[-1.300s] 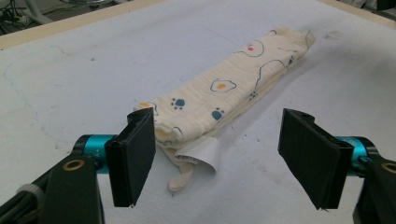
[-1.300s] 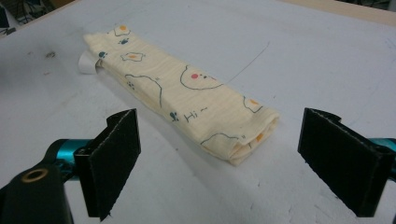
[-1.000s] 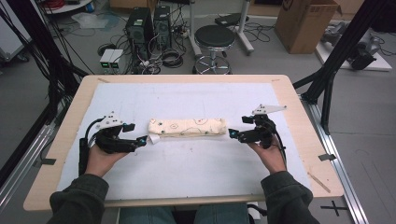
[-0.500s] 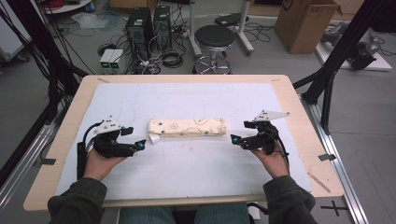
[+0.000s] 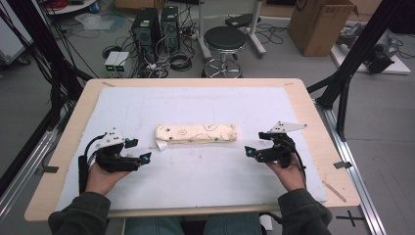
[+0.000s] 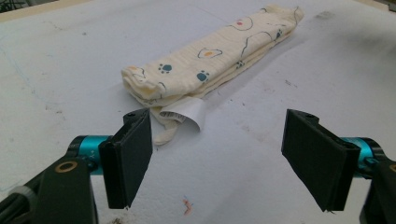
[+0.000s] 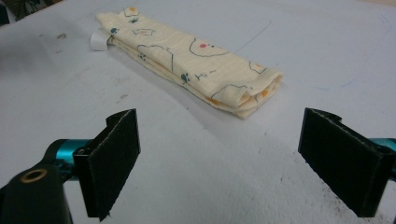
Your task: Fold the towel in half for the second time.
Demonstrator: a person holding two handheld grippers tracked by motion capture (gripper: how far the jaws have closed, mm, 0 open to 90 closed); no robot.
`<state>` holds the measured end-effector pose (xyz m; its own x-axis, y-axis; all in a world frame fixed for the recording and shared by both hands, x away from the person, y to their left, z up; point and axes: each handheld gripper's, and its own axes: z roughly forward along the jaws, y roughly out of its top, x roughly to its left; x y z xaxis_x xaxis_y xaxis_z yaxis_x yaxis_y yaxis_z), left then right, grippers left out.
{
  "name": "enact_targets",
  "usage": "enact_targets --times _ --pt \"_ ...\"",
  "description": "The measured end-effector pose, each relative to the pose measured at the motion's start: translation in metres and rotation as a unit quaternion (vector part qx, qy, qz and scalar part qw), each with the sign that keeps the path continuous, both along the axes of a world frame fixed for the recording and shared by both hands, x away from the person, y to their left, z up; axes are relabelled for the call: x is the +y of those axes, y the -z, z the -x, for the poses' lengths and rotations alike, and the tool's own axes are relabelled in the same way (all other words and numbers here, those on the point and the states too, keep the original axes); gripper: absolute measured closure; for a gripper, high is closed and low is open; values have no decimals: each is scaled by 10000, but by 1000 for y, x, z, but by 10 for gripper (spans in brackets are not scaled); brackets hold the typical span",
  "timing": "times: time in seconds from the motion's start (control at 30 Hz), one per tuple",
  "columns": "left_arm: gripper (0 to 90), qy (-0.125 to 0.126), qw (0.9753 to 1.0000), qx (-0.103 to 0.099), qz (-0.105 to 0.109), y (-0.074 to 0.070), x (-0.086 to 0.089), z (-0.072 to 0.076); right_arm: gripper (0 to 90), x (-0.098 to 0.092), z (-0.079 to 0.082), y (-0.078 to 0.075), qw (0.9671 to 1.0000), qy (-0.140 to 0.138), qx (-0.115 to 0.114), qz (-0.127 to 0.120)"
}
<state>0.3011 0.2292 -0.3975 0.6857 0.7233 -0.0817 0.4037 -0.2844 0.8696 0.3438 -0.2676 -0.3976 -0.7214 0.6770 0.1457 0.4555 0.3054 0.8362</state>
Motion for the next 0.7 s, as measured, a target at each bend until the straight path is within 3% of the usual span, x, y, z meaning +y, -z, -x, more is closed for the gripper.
enact_targets --times 0.7 --pt "245 -38 10000 27 7 13 4 18 120 -10 17 9 10000 28 -1 17"
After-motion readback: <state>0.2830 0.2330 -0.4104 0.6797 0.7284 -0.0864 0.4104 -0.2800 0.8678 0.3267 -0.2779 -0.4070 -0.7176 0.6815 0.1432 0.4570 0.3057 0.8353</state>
